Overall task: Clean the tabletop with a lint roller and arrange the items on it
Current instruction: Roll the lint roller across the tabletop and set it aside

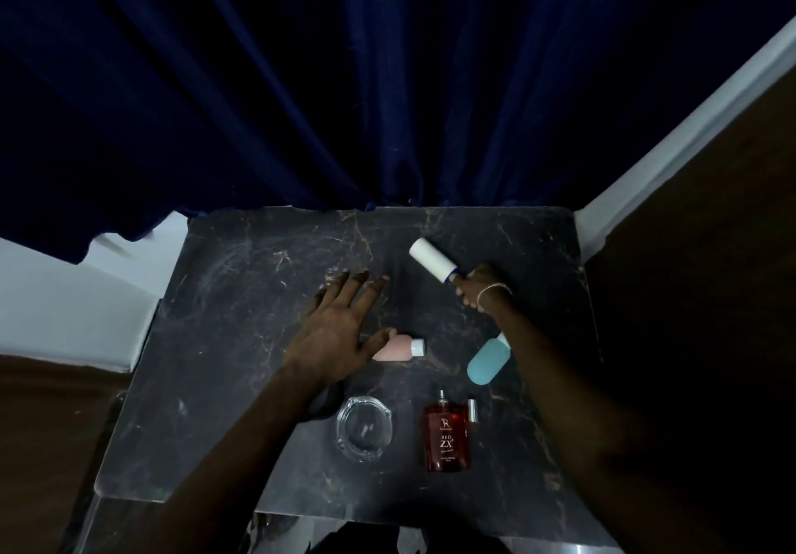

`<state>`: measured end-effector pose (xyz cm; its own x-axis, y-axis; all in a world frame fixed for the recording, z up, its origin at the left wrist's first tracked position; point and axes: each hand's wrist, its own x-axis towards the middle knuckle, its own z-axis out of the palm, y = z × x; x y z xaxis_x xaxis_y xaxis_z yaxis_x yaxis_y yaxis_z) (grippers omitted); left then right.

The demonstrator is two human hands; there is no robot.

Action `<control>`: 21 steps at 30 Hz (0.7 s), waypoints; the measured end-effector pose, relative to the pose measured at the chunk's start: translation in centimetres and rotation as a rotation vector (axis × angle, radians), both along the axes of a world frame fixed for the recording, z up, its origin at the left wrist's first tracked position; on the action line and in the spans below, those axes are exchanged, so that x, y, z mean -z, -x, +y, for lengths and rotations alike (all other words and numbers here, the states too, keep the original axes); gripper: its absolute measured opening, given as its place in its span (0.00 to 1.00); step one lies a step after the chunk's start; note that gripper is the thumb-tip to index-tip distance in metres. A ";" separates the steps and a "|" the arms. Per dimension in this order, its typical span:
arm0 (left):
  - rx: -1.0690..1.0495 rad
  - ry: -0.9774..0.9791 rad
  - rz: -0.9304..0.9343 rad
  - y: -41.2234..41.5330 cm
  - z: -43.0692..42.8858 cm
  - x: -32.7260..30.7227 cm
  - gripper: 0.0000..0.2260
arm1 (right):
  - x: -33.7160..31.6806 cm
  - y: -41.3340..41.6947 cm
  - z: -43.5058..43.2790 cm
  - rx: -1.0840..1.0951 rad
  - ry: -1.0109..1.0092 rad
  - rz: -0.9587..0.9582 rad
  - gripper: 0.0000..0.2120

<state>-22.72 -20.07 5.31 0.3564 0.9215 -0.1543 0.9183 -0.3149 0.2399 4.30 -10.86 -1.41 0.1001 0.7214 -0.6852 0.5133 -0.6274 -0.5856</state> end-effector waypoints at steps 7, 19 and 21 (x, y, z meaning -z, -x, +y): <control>0.071 0.087 0.009 0.6 2.8 2.4 0.36 | 0.6 4.1 -3.3 -0.083 -0.012 -0.083 0.17; 0.229 0.197 -0.197 -4.3 11.8 6.6 0.31 | -4.2 2.6 0.2 -0.293 -0.263 -0.298 0.11; 0.185 0.217 -0.298 -6.0 13.3 7.0 0.26 | -5.8 1.1 1.4 -0.332 -0.310 -0.312 0.10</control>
